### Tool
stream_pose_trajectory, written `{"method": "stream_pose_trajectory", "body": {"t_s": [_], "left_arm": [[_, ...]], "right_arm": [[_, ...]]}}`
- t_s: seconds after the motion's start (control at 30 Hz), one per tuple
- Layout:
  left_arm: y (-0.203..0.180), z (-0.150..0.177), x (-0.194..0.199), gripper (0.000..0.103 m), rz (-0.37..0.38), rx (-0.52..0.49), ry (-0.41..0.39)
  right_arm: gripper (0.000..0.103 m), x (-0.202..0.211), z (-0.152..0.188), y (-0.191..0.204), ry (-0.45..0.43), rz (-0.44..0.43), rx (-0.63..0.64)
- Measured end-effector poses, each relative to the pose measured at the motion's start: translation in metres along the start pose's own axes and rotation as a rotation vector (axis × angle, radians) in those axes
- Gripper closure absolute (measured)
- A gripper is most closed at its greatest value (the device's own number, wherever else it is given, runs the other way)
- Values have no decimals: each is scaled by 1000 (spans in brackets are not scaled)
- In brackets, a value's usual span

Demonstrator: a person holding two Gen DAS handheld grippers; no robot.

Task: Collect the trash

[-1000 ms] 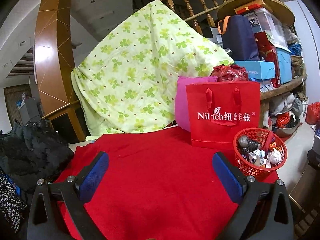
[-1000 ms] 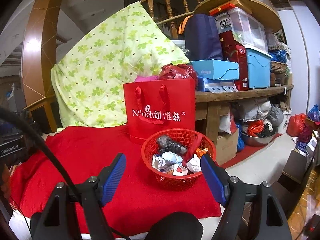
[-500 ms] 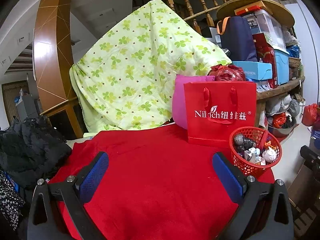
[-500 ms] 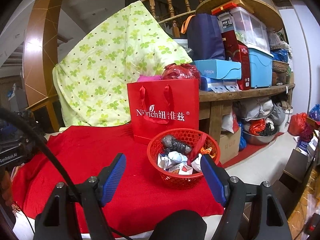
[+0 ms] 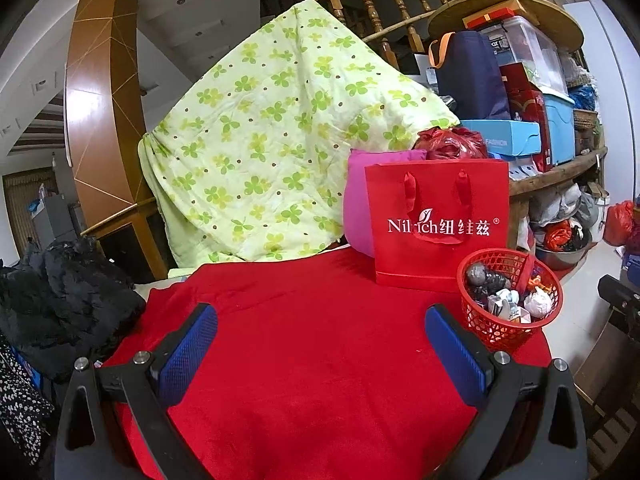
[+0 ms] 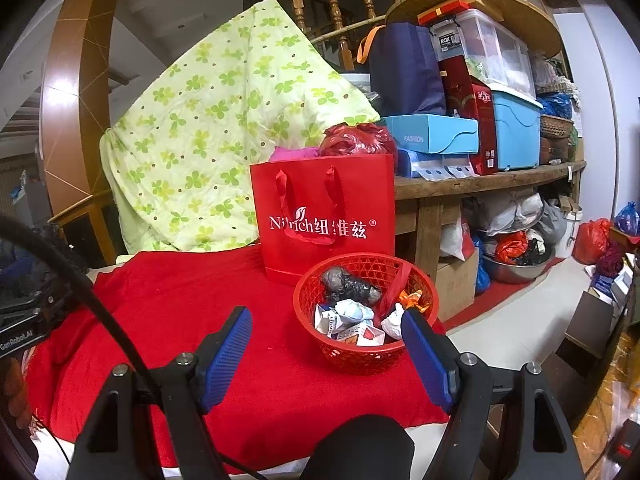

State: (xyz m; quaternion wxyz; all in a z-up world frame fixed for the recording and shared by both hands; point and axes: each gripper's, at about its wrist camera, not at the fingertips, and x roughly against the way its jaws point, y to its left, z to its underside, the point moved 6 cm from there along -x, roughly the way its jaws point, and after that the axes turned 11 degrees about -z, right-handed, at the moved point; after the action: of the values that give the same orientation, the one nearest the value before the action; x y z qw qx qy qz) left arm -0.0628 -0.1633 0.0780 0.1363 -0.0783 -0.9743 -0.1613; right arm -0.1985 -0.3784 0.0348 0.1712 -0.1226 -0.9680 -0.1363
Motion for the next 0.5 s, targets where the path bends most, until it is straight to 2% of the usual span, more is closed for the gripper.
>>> {"method": "stream_pose_trajectory", "body": {"t_s": [0.5], "left_arm": [[0, 5, -2, 0, 8, 1, 12]], "right_arm": [[23, 0, -3, 3, 7, 0, 7]]}}
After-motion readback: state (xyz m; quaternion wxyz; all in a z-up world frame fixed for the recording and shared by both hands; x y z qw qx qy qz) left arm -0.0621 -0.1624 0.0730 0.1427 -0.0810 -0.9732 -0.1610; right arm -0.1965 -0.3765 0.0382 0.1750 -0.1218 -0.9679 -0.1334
